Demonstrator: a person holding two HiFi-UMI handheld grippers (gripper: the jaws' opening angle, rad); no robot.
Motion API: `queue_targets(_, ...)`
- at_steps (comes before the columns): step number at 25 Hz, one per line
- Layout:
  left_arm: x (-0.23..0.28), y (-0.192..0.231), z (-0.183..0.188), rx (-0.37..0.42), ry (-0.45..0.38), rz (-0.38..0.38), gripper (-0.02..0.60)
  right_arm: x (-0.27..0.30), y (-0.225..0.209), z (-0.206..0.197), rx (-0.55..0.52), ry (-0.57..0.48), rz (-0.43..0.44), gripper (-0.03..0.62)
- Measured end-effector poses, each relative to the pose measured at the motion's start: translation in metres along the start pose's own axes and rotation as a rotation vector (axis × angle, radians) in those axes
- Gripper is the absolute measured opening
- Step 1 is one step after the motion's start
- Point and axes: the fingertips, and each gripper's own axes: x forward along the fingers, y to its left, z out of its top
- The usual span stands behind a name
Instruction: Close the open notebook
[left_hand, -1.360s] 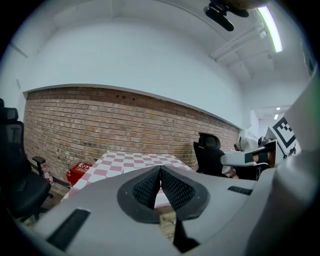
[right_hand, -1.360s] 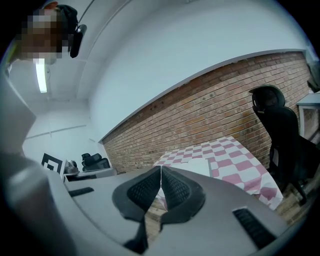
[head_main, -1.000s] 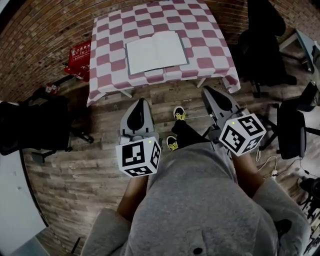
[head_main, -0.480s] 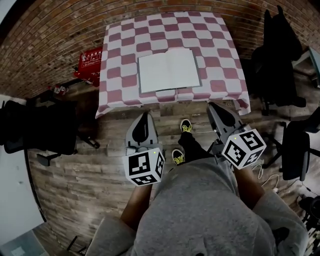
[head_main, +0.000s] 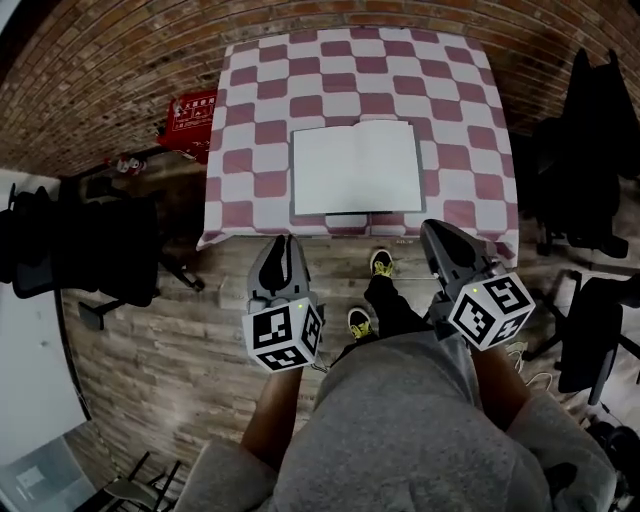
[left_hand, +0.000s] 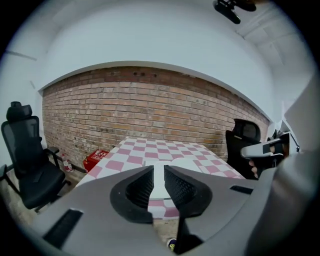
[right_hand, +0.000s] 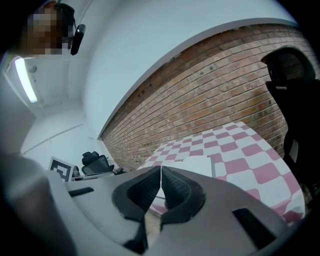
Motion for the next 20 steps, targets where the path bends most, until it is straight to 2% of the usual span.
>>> queue_targets(2,0.017,0.005,-0.008,-0.011,0.04,0.008,0.085,0.013,-0.012,0.0,0.008,0.021,-0.002,0.026)
queue_targets(7,0.056,0.017,-0.03,-0.026,0.123,0.046,0.142,0.037,-0.05,-0.006,0.027,0.077,-0.031,0.026)
queue_targets(12,0.08,0.01,-0.064,-0.094,0.207,0.051,0.207,0.033,-0.088,-0.022,0.064,0.123,-0.087,0.026)
queue_targets(17,0.101,0.015,-0.089,-0.11,0.28,0.073,0.232,0.044,-0.113,-0.043,0.103,0.18,-0.12,0.026)
queue_targets(20,0.114,0.025,-0.104,-0.124,0.317,0.112,0.239,0.054,-0.121,-0.053,0.13,0.198,-0.122,0.026)
